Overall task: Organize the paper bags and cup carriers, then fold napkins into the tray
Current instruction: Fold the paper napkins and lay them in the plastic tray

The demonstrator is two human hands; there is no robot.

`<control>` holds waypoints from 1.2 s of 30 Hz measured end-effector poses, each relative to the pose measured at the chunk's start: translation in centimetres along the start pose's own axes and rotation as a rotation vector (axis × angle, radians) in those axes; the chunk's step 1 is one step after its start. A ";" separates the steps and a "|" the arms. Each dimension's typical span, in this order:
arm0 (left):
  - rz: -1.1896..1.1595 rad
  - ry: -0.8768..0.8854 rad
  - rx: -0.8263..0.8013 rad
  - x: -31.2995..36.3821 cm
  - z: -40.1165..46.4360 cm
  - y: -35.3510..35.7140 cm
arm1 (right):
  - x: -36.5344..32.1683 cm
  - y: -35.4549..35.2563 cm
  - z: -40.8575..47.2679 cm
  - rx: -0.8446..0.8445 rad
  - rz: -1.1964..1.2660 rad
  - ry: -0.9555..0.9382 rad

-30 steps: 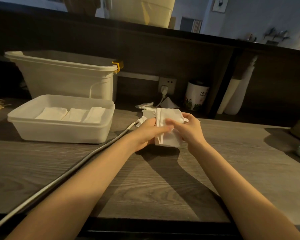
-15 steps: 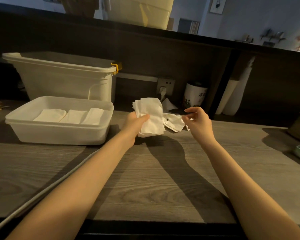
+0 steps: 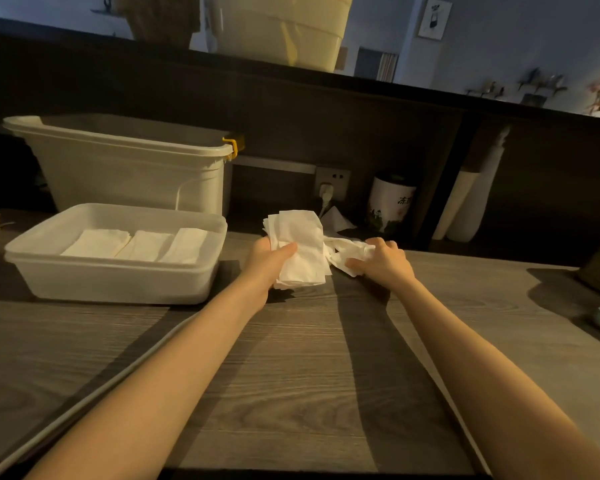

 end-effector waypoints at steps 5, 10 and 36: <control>0.000 -0.002 -0.016 0.0 0.0 0.0 | 0.0 0.8 0.0 0.020 -0.006 0.014; 0.005 -0.014 -0.014 0.0 0.1 -0.1 | 0.5 0.4 -0.2 0.062 0.164 0.147; -0.040 0.009 0.060 0.6 -0.5 -0.5 | -3.1 -5.1 -6.8 -0.039 1.344 0.161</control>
Point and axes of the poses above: each hand's wrist, its own z-axis towards the middle knuckle, its own y-axis out of the palm, x = y × z, the point moved 8 cm from there along z, towards the middle knuckle, and after that the axes turned 10 degrees about x, right-handed, at the moved point
